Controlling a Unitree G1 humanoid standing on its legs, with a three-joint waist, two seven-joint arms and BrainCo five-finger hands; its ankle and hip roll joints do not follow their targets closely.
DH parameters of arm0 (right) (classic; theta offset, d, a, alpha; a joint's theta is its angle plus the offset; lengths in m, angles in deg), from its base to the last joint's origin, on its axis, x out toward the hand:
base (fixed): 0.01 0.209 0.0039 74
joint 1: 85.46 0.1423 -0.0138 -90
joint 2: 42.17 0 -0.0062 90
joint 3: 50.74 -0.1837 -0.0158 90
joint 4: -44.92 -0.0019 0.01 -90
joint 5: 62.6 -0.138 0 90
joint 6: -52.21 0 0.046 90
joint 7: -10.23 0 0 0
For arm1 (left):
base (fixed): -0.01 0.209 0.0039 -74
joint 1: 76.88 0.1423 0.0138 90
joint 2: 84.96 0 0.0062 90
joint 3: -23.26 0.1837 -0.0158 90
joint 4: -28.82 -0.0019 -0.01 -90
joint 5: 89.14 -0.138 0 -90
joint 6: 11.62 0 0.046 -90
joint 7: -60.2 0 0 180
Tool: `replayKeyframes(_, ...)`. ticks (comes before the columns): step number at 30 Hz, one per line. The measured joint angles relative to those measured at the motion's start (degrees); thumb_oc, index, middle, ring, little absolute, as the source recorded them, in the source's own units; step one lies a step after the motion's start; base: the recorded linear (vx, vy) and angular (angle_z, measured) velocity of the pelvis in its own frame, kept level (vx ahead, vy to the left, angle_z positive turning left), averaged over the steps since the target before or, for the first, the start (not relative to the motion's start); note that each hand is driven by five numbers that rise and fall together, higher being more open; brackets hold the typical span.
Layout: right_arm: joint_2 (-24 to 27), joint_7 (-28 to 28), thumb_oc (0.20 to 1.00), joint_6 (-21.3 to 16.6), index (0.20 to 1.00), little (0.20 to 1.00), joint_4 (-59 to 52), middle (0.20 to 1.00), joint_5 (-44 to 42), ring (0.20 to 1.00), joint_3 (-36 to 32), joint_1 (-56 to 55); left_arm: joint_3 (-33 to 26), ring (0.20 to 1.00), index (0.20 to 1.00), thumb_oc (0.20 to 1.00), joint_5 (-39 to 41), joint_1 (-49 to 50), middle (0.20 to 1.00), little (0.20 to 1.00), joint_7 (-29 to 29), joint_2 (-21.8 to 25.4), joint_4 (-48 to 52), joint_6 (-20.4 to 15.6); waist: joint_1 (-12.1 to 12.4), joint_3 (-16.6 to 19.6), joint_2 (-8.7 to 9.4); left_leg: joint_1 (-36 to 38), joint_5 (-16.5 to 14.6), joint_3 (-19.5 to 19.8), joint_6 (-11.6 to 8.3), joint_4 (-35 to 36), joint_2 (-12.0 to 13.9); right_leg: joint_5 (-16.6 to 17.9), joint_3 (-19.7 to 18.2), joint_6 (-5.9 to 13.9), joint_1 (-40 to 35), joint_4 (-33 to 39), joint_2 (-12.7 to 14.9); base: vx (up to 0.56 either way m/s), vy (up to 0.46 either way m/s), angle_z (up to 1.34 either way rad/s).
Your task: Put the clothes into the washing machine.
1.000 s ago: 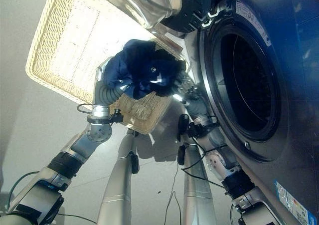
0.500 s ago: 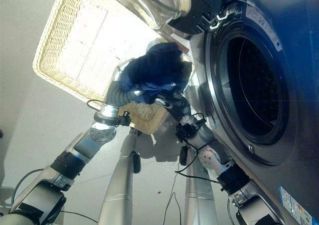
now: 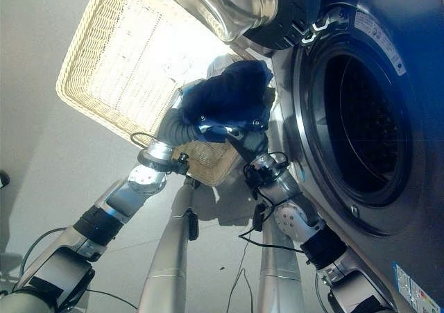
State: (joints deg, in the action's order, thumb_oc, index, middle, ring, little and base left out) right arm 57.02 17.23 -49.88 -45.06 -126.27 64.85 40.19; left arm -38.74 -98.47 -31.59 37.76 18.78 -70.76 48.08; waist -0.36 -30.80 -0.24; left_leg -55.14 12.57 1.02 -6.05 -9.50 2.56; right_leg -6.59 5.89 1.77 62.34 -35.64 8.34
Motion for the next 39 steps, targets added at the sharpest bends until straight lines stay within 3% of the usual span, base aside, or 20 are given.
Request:
replayKeyframes(7, 0.0, 0.0, 0.2, -0.51, 0.2, 0.2, -0.01, 0.2, -0.48, 0.2, -0.42, -0.42, 0.09, 0.2, 0.2, 0.2, -1.36, -0.18, 0.2, 0.2, -0.59, 0.04, 0.9, 0.26, -0.14, 0.0, 0.0, -0.01, -0.02, -0.04, -0.02, 0.02, 0.04, 0.0, 0.0, 0.0, 0.03, 0.12, -0.03, 0.0, 0.0, 0.0)
replayKeyframes(9, -0.11, 0.01, 0.2, -0.6, 0.2, 0.2, 0.0, 0.2, -0.95, 0.2, -0.43, -0.59, 0.31, 0.63, 0.63, 0.63, -3.62, -0.13, 0.63, 0.63, -2.13, 0.01, 1.08, 1.01, -0.05, 0.0, 0.0, -0.02, -0.03, -0.05, -0.03, 0.04, 0.03, 0.0, 0.0, 0.01, 0.02, 0.17, -0.02, 0.0, 0.0, 0.0)
replayKeyframes(11, -0.24, 0.0, 0.2, -1.07, 0.2, 0.2, 0.0, 0.2, -1.24, 0.2, -0.43, -0.66, 0.48, 1.0, 1.0, 1.0, -4.96, -0.17, 1.0, 1.0, -3.63, 0.01, 1.39, 1.52, -0.05, 0.0, 0.0, -0.04, -0.04, -0.05, -0.03, 0.05, 0.03, 0.0, 0.0, 0.01, 0.03, 0.21, -0.02, 0.0, 0.0, 0.0)
replayKeyframes(18, -0.74, -0.03, 0.2, -1.8, 0.2, 0.2, 0.01, 0.2, -1.32, 0.2, -0.47, -0.9, 1.81, 1.0, 1.0, 1.0, -9.28, 0.29, 1.0, 1.0, -9.93, -0.42, 2.83, 6.02, -0.01, 0.0, -0.01, -0.05, -0.09, -0.06, -0.1, 0.08, 0.04, -0.03, 0.0, 0.05, 0.04, 0.27, -0.03, 0.0, 0.0, 0.0)
replayKeyframes(25, -2.36, -0.22, 0.2, -3.91, 0.2, 0.2, 0.0, 0.2, -2.34, 0.2, -0.66, -0.41, -0.01, 1.0, 1.0, 1.0, -17.45, 2.55, 1.0, 1.0, -27.29, -1.26, 1.2, 12.68, 0.23, -0.01, -0.04, -0.09, -0.21, -0.07, -0.26, 0.11, 0.15, -0.06, 0.08, 0.01, 0.09, 0.34, -0.08, 0.0, 0.0, 0.0)
replayKeyframes(30, -3.49, -2.08, 0.2, -4.83, 0.2, 0.2, 0.02, 0.2, -2.33, 0.2, -1.49, 0.16, -3.08, 1.0, 1.0, 1.0, -21.42, 3.21, 1.0, 1.0, -38.04, -2.27, 0.91, 13.93, 1.29, -0.01, -0.07, -0.08, -0.18, 0.11, -0.22, 0.08, 0.11, -0.34, 0.21, -0.11, 0.13, -0.03, 0.01, 0.0, 0.001, 0.01)
replayKeyframes(39, -4.67, -7.69, 0.2, -6.77, 0.2, 0.2, 5.44, 0.2, -3.02, 0.2, -6.33, 0.77, -7.14, 1.0, 1.0, 1.0, -21.42, 1.53, 1.0, 1.0, -43.63, -2.42, -4.64, 14.55, 1.15, -0.01, -0.07, -0.07, -0.16, 0.13, -0.2, -0.31, 0.1, -0.27, 0.22, -0.42, 0.04, -0.19, 0.06, 0.0, 0.009, 0.0)
